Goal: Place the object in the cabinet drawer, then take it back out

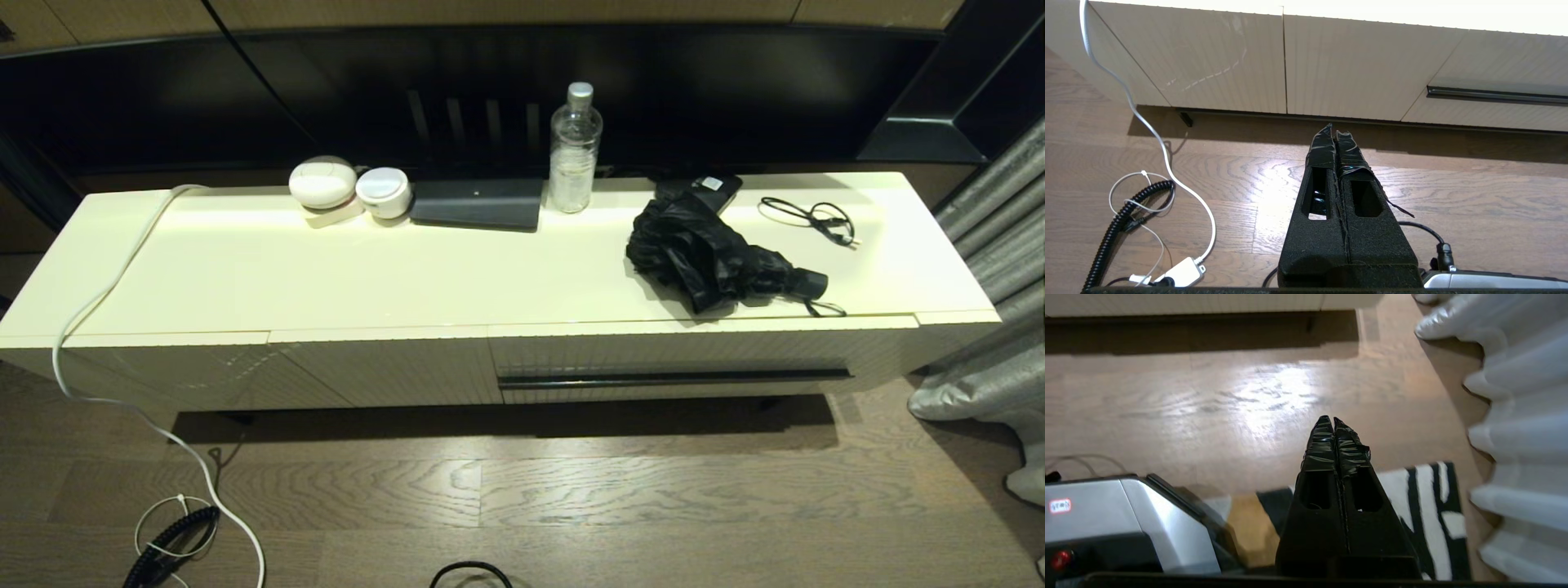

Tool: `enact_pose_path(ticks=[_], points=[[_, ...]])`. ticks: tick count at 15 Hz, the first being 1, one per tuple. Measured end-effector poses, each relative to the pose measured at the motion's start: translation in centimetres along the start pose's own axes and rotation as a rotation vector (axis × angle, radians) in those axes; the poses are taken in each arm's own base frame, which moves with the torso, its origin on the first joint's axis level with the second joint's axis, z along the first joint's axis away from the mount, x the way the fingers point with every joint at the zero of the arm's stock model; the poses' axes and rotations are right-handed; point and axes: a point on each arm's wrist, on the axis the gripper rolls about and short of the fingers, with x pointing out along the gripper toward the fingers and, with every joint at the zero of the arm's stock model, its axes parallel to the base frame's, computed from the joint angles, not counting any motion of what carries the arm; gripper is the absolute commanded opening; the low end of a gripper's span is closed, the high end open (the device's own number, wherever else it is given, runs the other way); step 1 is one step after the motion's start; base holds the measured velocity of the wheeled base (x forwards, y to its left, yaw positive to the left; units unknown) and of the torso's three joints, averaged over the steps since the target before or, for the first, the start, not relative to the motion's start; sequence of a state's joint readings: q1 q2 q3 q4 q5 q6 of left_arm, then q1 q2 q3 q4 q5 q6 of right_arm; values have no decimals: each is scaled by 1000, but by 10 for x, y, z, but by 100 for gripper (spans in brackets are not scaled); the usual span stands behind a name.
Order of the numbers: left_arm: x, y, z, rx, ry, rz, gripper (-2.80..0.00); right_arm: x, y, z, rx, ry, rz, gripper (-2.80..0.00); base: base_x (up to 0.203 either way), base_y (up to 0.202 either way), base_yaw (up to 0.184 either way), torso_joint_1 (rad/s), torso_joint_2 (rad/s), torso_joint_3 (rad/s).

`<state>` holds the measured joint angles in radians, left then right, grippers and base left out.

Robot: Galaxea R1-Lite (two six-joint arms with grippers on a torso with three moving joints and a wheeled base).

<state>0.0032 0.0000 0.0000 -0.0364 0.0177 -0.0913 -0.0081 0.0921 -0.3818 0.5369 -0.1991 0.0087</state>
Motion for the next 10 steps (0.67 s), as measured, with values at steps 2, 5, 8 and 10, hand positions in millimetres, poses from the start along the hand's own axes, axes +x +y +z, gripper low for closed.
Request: enact_pose_path(ticks=[2,5,8,10], points=[[0,0,0,0,0,0,-280,4,1,-14,9,-31,28,-280,0,0,0,0,0,0],[0,0,0,0,0,-1,-280,15,3,-22,23,-106,33,-280,0,0,0,0,0,0],[0,0,0,0,0,0,-280,27,6,-27,26,-203,50,-280,0,0,0,0,0,0],[0,0,0,0,0,0,-280,31,9,-31,2,-230,128,-280,0,0,0,0,0,0]])
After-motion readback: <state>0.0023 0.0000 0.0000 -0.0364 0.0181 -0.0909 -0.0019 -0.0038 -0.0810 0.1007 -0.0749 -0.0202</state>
